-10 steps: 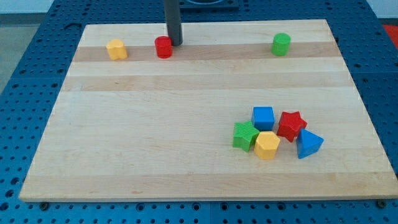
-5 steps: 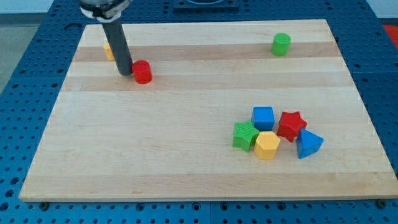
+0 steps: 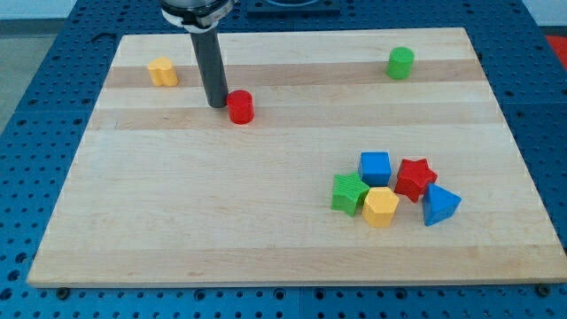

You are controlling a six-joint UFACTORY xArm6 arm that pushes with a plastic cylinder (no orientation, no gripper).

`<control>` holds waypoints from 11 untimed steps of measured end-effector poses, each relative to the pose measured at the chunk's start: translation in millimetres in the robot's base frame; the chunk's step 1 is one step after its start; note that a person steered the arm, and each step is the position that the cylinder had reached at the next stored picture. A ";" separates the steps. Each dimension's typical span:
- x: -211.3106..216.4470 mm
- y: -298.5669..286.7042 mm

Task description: Move red circle above the green star

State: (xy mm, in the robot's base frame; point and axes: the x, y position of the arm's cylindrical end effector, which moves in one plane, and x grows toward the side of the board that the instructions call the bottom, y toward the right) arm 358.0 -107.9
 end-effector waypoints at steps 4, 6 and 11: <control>42.8 41.2; 11.0 39.1; 29.9 105.8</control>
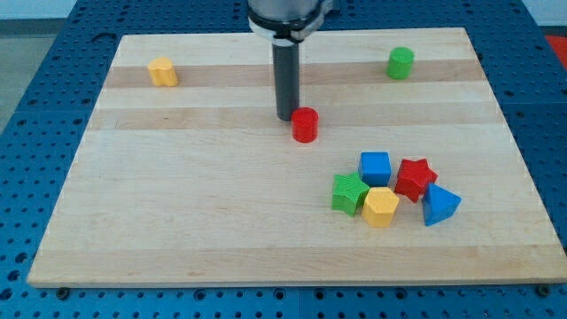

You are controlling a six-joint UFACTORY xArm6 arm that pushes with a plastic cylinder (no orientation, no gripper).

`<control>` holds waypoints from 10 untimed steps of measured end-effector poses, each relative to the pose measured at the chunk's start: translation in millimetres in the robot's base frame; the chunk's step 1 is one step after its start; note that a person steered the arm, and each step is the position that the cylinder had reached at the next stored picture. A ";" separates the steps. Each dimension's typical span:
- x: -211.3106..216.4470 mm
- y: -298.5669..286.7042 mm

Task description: Move red circle above the green star

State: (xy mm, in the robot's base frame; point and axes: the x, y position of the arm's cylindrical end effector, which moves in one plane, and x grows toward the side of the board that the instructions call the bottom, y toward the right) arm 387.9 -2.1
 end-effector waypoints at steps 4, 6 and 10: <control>49.4 69.3; 69.7 82.1; 96.1 94.0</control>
